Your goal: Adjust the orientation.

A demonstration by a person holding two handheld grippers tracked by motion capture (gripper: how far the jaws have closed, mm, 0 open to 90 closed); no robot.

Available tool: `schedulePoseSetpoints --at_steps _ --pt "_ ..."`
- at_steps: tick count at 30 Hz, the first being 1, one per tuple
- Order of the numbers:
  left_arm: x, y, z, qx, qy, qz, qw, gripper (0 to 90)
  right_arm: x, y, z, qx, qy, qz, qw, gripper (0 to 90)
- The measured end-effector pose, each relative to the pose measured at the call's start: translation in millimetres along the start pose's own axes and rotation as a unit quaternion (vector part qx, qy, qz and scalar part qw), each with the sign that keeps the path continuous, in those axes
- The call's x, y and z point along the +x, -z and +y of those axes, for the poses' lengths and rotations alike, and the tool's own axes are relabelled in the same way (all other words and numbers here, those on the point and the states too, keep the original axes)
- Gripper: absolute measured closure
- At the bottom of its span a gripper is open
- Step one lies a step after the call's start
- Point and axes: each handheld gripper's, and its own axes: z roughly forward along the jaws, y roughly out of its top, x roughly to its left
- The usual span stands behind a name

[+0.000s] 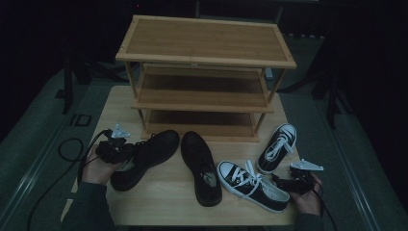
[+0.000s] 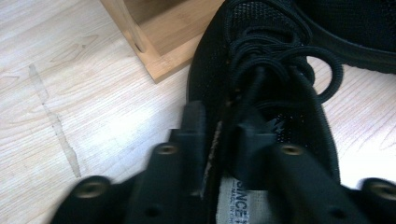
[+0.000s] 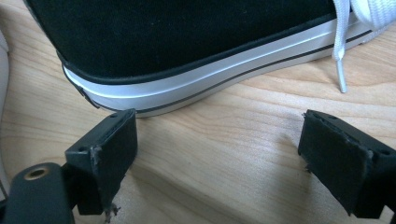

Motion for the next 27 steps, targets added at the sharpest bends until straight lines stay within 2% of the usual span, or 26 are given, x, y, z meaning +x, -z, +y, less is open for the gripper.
schedulePoseSetpoints --at_steps 3,6,11,14,21,27 --pt "-1.0 3.0 1.5 -0.002 0.004 0.006 1.0 61.2 -0.1 0.0 0.0 0.0 0.0 0.0 1.0 11.7" --pt "-2.2 5.6 2.6 -0.005 0.009 0.009 0.9999 56.9 -0.1 0.0 0.0 0.0 0.001 0.0 1.0 11.7" --pt "-6.6 17.6 6.8 -0.033 0.014 0.011 0.9993 47.1 -0.1 0.0 0.0 0.0 0.0 0.0 1.0 11.8" --pt "-10.7 22.9 9.2 -0.04 0.007 0.007 0.9991 45.8 -0.1 0.0 0.0 0.0 0.0 0.0 1.0 11.7" --pt "-18.7 28.2 12.4 -0.038 -0.002 0.005 0.9993 45.2 -0.1 0.0 0.0 0.0 0.001 0.0 1.0 11.7" --pt "-28.9 30.2 16.9 -0.038 -0.017 0.002 0.9991 44.3 -0.2 -0.1 0.1 0.0 0.001 0.001 1.0 11.7"
